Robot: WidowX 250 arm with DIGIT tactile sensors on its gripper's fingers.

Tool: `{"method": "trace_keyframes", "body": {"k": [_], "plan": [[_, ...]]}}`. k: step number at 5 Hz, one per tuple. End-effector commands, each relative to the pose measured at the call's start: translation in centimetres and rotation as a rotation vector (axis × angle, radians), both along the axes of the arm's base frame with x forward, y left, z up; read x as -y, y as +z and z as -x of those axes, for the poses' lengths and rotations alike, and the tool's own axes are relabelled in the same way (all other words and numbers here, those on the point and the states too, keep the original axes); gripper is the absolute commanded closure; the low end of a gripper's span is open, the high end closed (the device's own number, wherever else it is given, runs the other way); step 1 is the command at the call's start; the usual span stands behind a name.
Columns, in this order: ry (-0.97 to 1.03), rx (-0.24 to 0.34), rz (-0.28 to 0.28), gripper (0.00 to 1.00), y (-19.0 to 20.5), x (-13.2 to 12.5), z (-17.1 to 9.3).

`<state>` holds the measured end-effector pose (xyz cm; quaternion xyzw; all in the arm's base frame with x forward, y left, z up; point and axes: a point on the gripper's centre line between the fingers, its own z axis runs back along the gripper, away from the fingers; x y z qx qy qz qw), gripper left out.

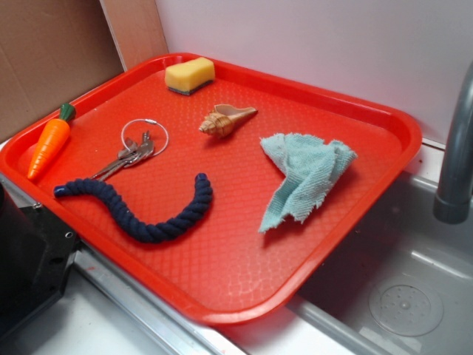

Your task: Grab the shell.

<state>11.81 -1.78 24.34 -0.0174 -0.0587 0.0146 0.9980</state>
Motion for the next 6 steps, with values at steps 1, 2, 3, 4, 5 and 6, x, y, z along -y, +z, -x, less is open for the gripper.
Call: {"method": "trace_keyframes", "body": {"k": [1,2,3,4,5,6], "plan": [[0.0,0.0,0.0,0.0,0.0,0.0,0.0],[0.002,0.002,-0.011,0.0,-0.3,-0.1,-0.8],[0.029,0.04,-0.02,0.0,-0.9,-0.1,-1.8],[0.093,0.064,-0.01,0.0,-1.8,-0.8,-3.3],[0.23,0.118,0.009,0.0,-3.8,-1.9,-6.0],[0.297,0.157,0.016,0.0,-5.7,-2.3,-8.5]]}}
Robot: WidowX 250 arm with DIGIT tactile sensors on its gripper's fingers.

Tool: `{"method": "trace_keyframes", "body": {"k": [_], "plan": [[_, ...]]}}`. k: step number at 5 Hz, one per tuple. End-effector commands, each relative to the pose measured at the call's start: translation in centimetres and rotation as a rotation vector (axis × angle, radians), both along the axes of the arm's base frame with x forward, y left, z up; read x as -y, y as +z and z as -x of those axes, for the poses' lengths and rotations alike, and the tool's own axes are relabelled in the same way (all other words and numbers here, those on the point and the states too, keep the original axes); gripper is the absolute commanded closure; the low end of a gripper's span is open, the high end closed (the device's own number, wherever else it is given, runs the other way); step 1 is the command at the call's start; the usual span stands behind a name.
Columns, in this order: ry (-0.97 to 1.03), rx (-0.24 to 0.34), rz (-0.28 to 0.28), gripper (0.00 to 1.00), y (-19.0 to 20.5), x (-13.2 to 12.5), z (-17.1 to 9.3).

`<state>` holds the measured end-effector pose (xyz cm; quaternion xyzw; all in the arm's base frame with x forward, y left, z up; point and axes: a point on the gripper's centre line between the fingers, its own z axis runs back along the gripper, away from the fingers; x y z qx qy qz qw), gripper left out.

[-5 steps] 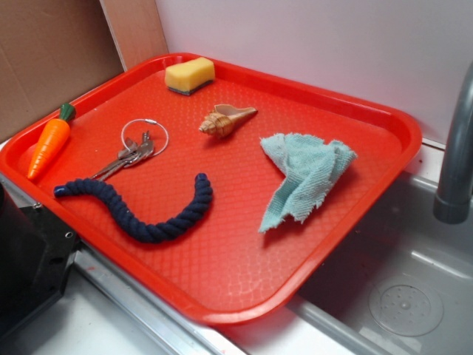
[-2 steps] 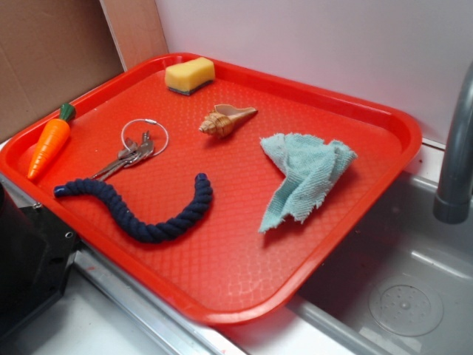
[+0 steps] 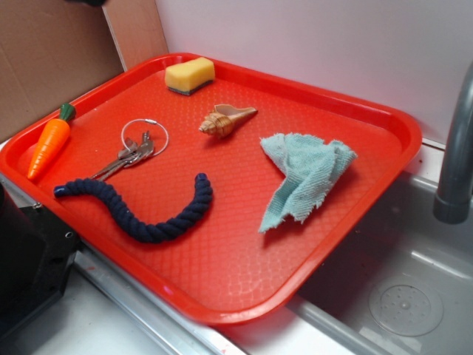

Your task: Grab the shell.

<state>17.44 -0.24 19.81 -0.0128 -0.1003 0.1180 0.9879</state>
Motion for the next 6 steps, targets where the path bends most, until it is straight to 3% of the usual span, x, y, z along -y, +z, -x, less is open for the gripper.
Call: {"method": "trace_keyframes", "body": {"k": [1,3,5,6], "plan": [[0.119,0.098,0.015,0.0,-3.8,-1.1,-5.8],[0.077,0.084,0.013,0.0,-8.7,-0.6,-9.1],[0.021,0.026,0.016,0.0,-13.4,-0.3,-9.5],[-0.028,0.004,0.062,0.0,-15.4,0.0,-10.5]]}}
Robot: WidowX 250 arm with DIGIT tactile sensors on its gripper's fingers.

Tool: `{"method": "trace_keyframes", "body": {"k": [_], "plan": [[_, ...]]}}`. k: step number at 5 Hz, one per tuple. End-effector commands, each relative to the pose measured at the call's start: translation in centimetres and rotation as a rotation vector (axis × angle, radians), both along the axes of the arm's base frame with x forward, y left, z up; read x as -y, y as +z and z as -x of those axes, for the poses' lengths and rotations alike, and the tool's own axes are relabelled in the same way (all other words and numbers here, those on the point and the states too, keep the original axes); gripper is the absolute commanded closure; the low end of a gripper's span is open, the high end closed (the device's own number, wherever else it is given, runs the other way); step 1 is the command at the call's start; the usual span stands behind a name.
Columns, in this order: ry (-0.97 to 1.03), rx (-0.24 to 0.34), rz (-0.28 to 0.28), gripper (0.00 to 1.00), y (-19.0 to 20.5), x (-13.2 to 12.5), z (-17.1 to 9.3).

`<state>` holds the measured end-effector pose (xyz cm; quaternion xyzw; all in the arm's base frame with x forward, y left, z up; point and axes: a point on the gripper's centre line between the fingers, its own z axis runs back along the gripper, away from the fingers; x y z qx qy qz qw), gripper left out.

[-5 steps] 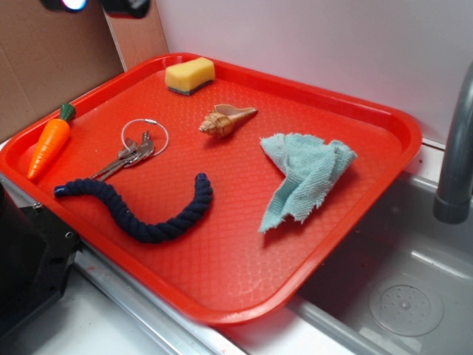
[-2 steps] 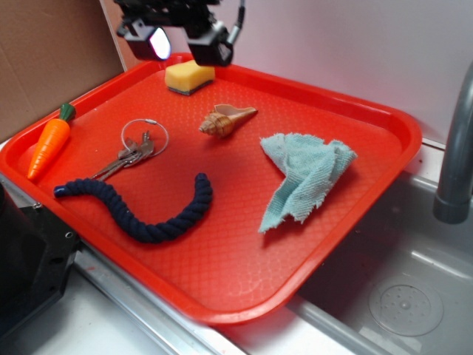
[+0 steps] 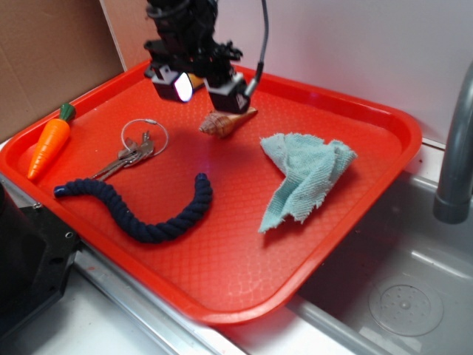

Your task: Grab the shell.

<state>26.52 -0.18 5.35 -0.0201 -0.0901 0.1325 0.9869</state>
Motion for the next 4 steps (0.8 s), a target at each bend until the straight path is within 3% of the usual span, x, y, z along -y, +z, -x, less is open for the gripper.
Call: {"method": "trace_keyframes", "body": {"k": [1,2,4], "plan": [[-0.059,0.016,0.025,0.4,-1.8,0.4,-1.7],[-0.053,0.018,0.019,1.0,-2.0,0.5,-1.5],[-0.08,0.015,-0.004,1.0,-0.3,0.7,-0.5]]}}
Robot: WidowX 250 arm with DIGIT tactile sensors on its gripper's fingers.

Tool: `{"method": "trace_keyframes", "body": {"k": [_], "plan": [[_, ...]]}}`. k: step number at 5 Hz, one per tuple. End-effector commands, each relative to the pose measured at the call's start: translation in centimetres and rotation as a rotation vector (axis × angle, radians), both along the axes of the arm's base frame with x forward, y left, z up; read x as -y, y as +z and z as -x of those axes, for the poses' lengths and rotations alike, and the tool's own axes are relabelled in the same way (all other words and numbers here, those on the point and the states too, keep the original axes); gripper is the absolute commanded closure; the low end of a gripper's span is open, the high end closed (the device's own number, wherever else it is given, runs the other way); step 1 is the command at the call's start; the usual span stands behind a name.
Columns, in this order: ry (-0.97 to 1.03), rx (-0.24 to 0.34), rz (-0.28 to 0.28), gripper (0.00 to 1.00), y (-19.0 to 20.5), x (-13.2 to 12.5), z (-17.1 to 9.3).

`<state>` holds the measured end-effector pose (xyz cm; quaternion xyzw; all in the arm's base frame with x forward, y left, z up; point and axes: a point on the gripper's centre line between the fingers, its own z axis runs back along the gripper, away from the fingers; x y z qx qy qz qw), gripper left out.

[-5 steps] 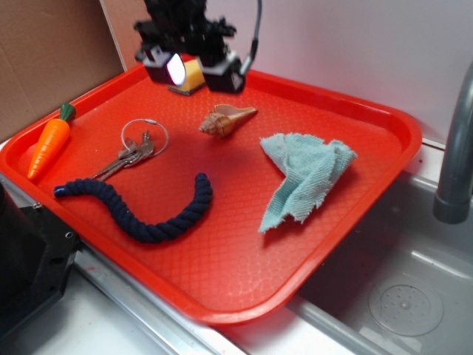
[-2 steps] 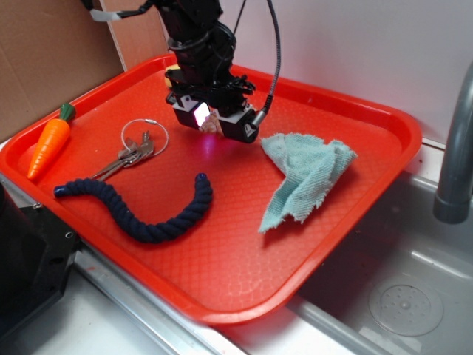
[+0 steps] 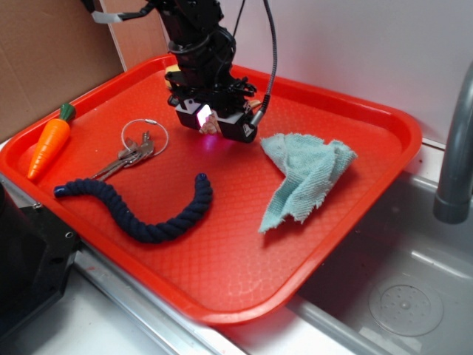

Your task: Grab the shell.

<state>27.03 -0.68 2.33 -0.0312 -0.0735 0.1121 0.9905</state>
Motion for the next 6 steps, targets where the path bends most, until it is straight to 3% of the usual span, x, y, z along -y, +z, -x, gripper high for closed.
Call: {"method": "trace_keyframes", "body": {"k": [1,2,4,5,6], "plan": [[-0.106,0.035,-0.086,1.0,6.5,0.6,1.0],[-0.051,-0.009,-0.091,1.0,10.4,1.3,2.9],[0.0,-0.017,-0.028,1.0,15.5,1.6,7.5],[0.016,-0.035,-0.028,1.0,16.4,1.6,9.3],[0.013,-0.017,-0.053,1.0,16.2,1.9,9.5]]}}
